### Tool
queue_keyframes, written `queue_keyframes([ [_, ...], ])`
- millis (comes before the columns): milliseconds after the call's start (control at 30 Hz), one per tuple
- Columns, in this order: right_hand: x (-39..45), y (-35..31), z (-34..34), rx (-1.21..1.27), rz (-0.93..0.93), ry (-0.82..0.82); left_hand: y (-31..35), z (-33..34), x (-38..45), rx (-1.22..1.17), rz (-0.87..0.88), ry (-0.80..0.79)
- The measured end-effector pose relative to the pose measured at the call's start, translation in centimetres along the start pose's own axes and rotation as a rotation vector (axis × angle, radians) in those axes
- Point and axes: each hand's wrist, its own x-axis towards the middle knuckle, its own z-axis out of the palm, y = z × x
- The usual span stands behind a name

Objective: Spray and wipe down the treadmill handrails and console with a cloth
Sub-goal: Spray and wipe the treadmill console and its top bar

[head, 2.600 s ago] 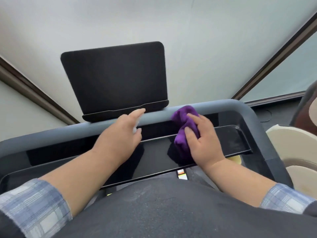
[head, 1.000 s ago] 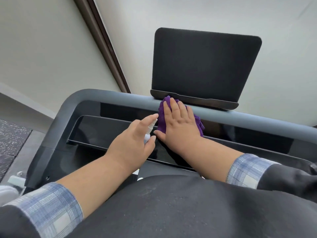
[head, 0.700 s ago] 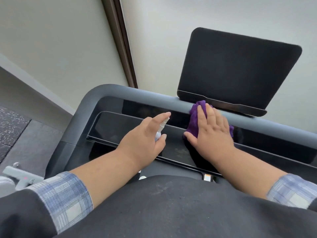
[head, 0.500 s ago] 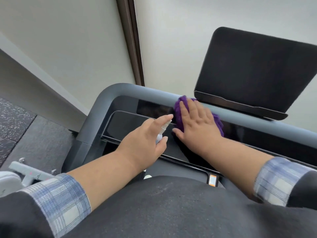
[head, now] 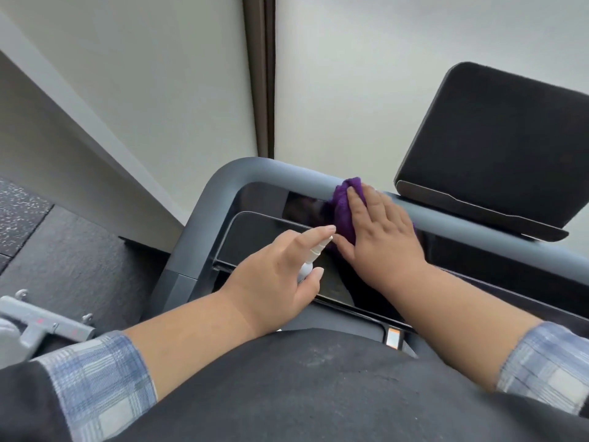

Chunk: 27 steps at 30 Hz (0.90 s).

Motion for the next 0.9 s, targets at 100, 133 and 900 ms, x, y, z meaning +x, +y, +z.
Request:
queue_keyframes([
  [100,0.8,-1.4,0.0,-0.018,0.016,-0.01,-0.3,-0.7,0.1,-0.012,0.008,0.01],
  [133,1.4,-2.4,-0.1,-0.012,0.003,-0.016,-0.5,-0.9,-0.1,-0.014,0.01,0.009],
  [900,4.4,-5.1,-0.9,-0.008,0.085,-0.004,-1.2,-1.2,-0.4,-0.07,0.112,0.004],
])
